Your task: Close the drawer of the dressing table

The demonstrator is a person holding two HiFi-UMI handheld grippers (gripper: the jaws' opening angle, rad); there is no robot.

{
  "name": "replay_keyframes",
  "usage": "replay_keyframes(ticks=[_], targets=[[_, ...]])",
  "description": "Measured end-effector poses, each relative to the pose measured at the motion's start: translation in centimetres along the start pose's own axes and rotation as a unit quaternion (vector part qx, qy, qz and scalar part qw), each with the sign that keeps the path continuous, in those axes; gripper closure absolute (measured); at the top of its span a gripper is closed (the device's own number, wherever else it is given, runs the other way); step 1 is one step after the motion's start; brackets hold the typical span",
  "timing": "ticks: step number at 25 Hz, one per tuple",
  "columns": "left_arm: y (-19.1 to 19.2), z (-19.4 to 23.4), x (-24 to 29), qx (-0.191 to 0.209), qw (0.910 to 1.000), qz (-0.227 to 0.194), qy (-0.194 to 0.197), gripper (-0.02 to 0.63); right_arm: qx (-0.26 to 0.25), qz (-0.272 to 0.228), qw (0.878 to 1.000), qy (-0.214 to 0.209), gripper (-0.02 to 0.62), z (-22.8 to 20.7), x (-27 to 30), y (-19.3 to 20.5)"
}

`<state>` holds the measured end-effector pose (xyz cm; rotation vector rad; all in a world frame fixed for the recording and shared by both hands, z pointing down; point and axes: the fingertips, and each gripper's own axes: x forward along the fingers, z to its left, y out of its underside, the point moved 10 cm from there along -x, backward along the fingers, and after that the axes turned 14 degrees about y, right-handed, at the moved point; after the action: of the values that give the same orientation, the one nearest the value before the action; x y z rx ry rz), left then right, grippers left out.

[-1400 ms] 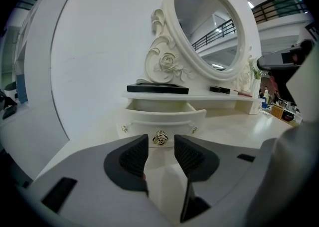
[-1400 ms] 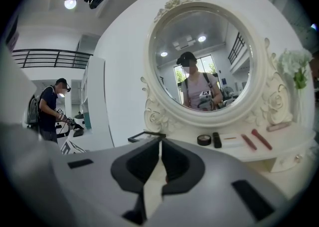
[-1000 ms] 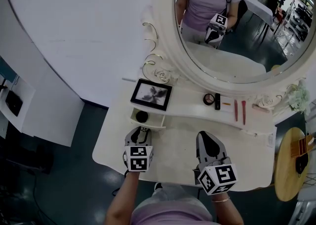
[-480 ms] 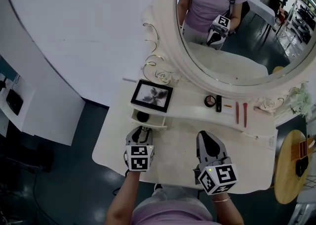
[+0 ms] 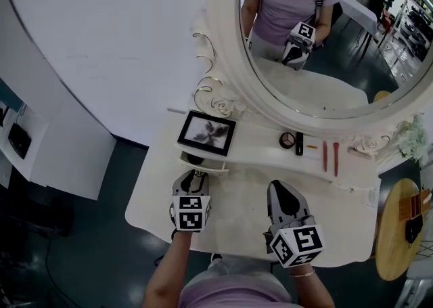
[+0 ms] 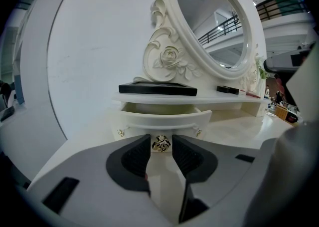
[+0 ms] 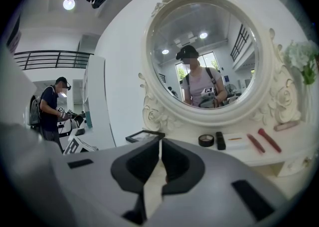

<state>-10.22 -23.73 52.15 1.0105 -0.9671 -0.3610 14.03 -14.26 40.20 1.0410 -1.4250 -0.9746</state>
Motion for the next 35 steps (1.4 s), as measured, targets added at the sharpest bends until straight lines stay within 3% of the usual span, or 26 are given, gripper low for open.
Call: replay_keyframes(ticks=[35], targets=[[-2.4, 0.9, 4.1, 0.001, 1.0000, -0.009, -0.004, 0.480, 0.005, 0.005, 1.000, 0.012, 0.589, -1.4, 1.3, -0.1]])
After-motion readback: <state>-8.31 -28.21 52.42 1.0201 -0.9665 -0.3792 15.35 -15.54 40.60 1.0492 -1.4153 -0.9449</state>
